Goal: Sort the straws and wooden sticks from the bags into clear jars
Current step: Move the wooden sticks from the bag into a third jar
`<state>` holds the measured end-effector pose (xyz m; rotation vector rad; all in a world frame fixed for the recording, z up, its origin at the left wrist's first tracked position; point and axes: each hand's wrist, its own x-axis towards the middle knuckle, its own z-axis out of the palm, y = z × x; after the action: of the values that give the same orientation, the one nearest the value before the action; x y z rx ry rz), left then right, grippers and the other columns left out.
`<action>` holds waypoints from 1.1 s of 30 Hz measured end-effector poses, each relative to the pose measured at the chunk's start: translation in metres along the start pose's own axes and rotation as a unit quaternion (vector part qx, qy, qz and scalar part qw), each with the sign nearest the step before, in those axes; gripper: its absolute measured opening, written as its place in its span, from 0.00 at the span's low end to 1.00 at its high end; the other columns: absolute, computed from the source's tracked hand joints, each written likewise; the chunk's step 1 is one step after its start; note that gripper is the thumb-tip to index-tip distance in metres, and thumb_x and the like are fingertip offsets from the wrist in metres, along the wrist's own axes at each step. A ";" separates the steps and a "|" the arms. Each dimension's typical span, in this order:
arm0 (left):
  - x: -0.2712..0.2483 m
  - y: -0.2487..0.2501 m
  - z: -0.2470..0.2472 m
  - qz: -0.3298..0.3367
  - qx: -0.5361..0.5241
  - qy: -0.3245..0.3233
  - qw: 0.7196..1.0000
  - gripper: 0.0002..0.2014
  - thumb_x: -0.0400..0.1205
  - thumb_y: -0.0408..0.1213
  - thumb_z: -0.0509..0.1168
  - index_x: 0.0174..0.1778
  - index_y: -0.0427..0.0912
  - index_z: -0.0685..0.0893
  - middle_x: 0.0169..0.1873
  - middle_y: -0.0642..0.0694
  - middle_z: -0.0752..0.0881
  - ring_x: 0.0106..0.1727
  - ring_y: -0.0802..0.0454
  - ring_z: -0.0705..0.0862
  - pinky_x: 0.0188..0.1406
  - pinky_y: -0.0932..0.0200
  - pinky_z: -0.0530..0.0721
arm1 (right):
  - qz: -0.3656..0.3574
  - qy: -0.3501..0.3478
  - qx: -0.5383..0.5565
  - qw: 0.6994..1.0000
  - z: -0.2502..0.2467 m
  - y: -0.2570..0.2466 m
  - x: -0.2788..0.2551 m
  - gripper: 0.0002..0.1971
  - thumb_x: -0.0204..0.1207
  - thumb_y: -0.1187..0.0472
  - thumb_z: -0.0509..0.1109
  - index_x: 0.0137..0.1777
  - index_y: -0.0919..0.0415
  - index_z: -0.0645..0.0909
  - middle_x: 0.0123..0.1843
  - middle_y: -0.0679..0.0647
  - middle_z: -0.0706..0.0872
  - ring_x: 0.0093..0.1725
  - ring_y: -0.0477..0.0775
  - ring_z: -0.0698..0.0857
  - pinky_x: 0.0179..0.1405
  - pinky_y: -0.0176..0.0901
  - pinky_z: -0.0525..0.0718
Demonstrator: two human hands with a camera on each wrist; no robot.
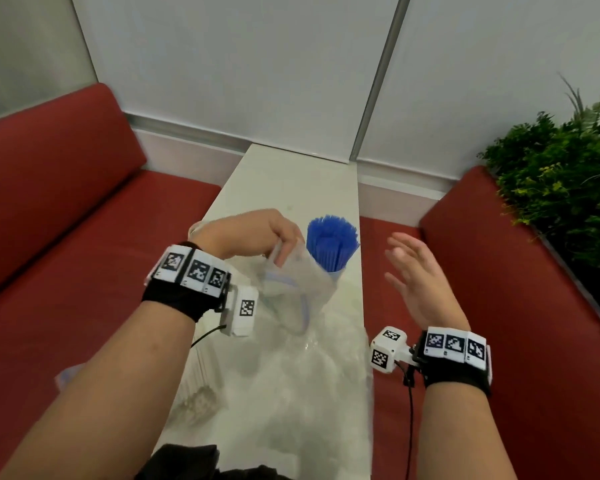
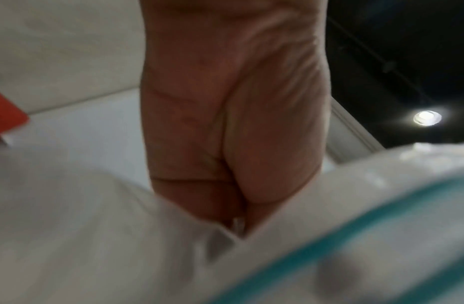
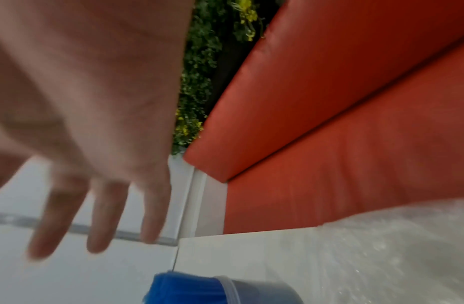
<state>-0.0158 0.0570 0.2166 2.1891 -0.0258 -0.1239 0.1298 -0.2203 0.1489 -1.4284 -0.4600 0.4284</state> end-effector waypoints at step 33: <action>0.054 -0.187 0.281 -0.292 -0.070 0.107 0.948 0.13 0.78 0.31 0.67 0.58 0.43 0.81 0.48 0.40 0.87 0.48 0.44 0.85 0.49 0.55 0.84 | 0.075 -0.158 -0.660 0.730 0.042 0.250 -0.087 0.37 0.85 0.33 0.42 0.86 0.41 0.27 0.90 0.57 0.33 0.89 0.66 0.37 0.86 0.68 0.41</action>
<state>0.0051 -0.0647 -0.1020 1.9949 0.7364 -0.2121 0.0317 -0.2081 -0.1002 -2.8215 -1.0461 0.4855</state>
